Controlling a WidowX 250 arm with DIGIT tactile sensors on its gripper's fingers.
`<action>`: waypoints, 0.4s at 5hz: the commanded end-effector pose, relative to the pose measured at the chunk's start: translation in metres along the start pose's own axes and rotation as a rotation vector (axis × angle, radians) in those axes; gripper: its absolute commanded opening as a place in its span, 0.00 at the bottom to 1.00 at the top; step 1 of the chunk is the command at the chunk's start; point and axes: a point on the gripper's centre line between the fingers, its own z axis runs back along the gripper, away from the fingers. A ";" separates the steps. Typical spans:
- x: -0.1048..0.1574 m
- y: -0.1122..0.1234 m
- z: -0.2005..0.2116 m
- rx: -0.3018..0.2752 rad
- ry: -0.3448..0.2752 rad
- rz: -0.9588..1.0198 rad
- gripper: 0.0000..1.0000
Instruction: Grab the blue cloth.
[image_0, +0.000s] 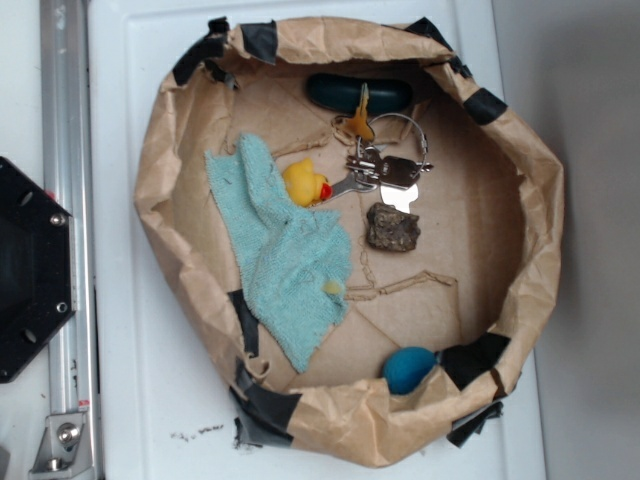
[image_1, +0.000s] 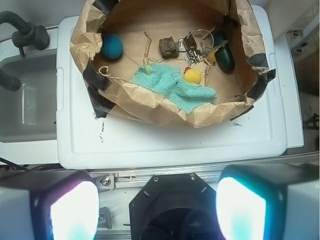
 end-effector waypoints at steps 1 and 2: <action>0.000 0.000 0.000 0.000 0.000 0.000 1.00; 0.030 0.022 -0.040 0.124 -0.026 0.121 1.00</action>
